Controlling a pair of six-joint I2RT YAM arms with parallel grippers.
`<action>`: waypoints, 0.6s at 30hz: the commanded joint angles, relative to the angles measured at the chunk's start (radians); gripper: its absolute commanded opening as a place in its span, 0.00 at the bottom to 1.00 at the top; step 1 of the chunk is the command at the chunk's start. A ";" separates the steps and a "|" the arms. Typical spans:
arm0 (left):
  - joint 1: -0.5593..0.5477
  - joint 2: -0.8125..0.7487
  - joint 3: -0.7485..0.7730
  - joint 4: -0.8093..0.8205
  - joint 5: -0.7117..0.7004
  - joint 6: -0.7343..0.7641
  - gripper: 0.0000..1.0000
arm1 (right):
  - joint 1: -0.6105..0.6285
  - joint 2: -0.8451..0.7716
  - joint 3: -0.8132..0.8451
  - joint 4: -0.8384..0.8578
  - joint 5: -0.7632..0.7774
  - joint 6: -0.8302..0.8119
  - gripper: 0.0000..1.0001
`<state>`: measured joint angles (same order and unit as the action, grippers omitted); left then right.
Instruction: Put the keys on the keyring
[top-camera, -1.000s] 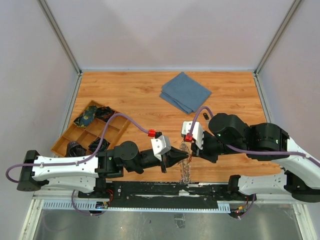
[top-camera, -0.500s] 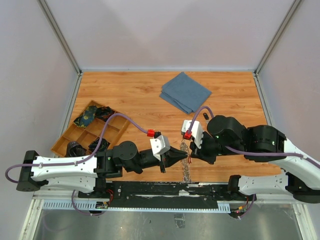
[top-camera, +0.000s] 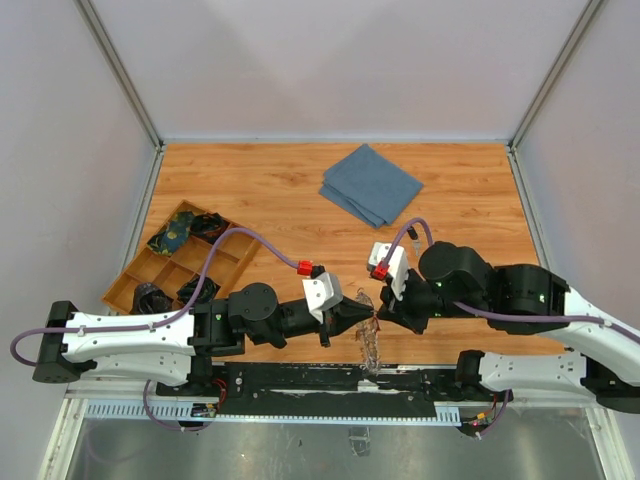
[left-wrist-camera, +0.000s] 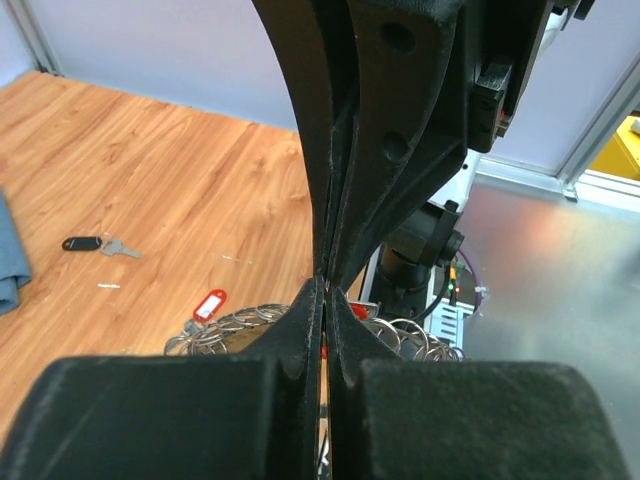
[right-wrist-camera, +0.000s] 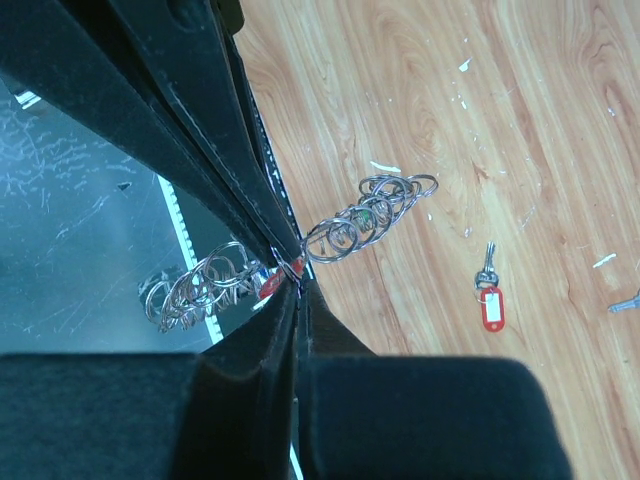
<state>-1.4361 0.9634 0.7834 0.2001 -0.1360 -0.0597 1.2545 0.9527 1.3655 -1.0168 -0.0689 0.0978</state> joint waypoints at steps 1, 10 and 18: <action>-0.004 -0.038 0.016 0.128 -0.007 0.001 0.01 | -0.007 -0.067 -0.079 0.108 0.069 0.063 0.03; -0.004 -0.043 0.013 0.139 -0.004 -0.001 0.01 | -0.006 -0.222 -0.218 0.272 0.200 0.164 0.04; -0.004 -0.043 0.012 0.150 0.003 -0.003 0.01 | -0.006 -0.294 -0.277 0.328 0.224 0.252 0.00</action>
<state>-1.4357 0.9569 0.7834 0.2543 -0.1478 -0.0593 1.2545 0.6811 1.1088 -0.7078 0.0723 0.2901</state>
